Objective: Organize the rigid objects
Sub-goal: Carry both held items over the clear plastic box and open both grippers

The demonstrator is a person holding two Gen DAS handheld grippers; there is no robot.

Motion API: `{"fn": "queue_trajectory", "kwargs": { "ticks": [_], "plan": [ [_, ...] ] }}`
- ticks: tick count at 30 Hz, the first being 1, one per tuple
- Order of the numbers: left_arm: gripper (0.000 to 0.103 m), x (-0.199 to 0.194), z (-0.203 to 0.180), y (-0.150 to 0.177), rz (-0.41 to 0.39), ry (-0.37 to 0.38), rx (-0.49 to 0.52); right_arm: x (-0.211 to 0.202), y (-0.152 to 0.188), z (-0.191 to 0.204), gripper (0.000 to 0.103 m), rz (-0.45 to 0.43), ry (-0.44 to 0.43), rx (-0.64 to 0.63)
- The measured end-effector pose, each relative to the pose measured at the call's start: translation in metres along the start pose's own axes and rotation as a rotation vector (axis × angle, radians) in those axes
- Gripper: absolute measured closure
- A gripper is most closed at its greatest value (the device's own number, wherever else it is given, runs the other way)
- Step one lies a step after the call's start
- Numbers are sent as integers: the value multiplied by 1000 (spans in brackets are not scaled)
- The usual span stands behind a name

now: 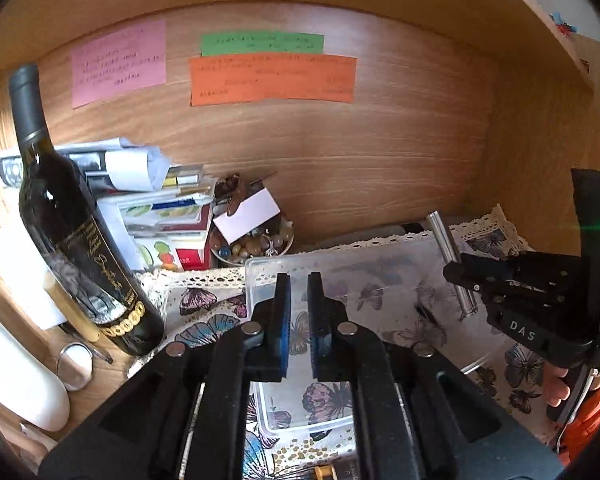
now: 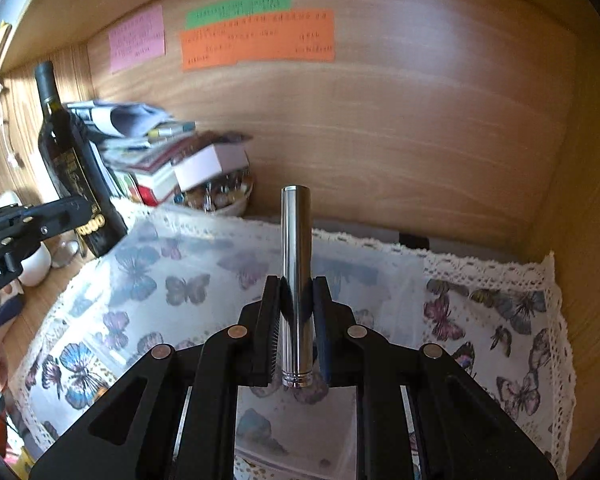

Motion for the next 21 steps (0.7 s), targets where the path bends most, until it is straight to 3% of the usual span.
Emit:
{"fn": "queue_trajectory", "kwargs": {
  "ticks": [5,12,17,21],
  "plan": [
    [86,1,-1,2,-11,-3,2,5,4,-1,88,21,5,-5],
    [81,1,-5,8,3,-7,13,10,6,0,88,32,0,-9],
    [56,-4,-10,12,-18,-50,50,14,12,5,88,42,-9,-37],
    [51,-2,-16,19,0,-56,76,13,17,9,88,53,-8,-58]
  ]
}}
Point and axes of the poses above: each gripper's, at about its wrist camera, not at the fingertips, and x roughly the way its jaws point, z to its left, y to its underside, the point moved 5 cm from there along x, roughly the way its jaws point, and after that the axes turned 10 degrees about x, right-handed, at the moved point
